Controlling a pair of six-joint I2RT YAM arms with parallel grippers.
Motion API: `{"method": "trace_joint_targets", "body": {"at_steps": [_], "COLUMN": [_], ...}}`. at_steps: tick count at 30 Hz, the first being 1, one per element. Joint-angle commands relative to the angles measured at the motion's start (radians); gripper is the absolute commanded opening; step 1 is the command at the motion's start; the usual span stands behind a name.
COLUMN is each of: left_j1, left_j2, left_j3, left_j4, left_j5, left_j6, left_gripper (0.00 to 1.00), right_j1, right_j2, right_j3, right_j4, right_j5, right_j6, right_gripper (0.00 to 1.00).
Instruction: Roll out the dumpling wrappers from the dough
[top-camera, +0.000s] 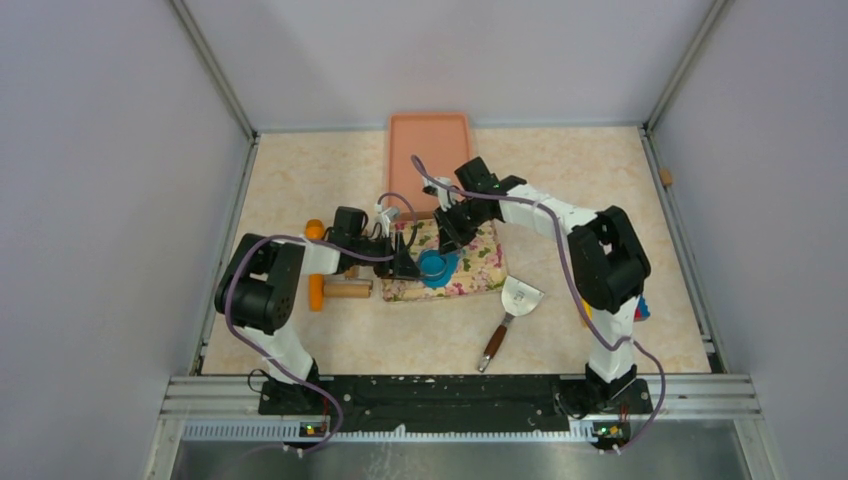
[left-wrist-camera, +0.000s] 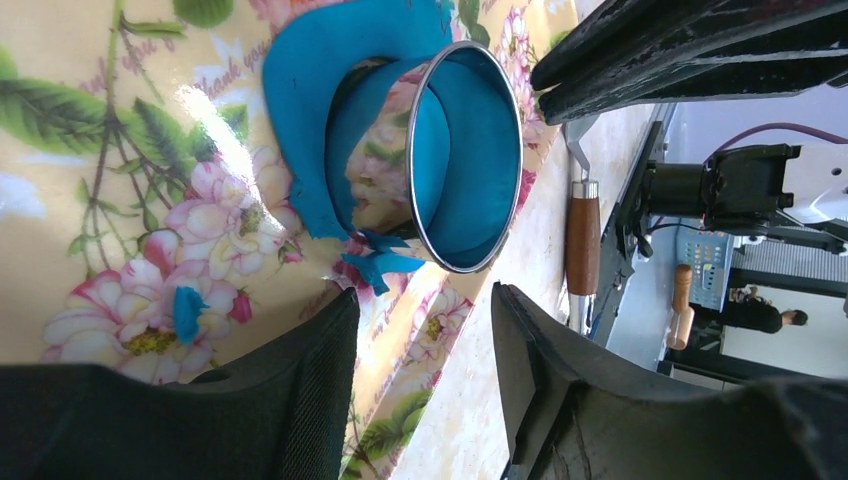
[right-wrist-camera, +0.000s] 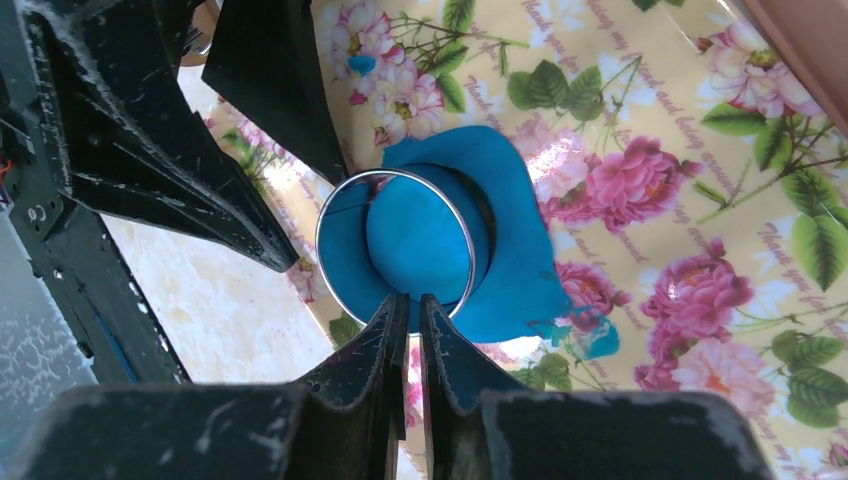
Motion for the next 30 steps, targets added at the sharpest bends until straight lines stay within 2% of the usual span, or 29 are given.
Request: {"method": "trace_joint_targets", "body": {"at_steps": [1, 8, 10, 18, 27, 28, 30], "left_j1": [-0.003, -0.003, -0.003, -0.004, -0.004, -0.004, -0.004], "left_j2": [-0.035, -0.016, -0.016, -0.039, -0.024, -0.024, -0.023], "left_j3": [0.000, 0.010, 0.012, -0.002, 0.011, 0.010, 0.011], "left_j4": [0.004, 0.017, 0.018, 0.026, 0.032, 0.031, 0.030], "left_j5": [-0.028, -0.023, -0.022, -0.013, -0.010, -0.010, -0.010], "left_j6": [0.031, 0.020, 0.019, 0.020, 0.012, 0.012, 0.012], "left_gripper": [0.55, 0.53, 0.53, 0.54, 0.55, 0.55, 0.55], "right_j1": [0.010, 0.049, 0.057, 0.058, 0.059, 0.061, 0.064], "right_j2": [0.022, 0.056, 0.060, -0.014, -0.088, -0.084, -0.073], "right_j3": [0.026, 0.051, 0.055, 0.110, 0.062, 0.057, 0.050], "right_j4": [0.025, 0.023, 0.024, 0.009, 0.007, 0.003, 0.002], "right_j5": [-0.007, 0.063, 0.074, 0.221, 0.205, 0.204, 0.210], "right_j6": [0.029, 0.036, 0.042, 0.088, 0.109, 0.108, 0.107], "right_gripper": [0.10, 0.05, 0.00, 0.00, 0.00, 0.05, 0.20]}}
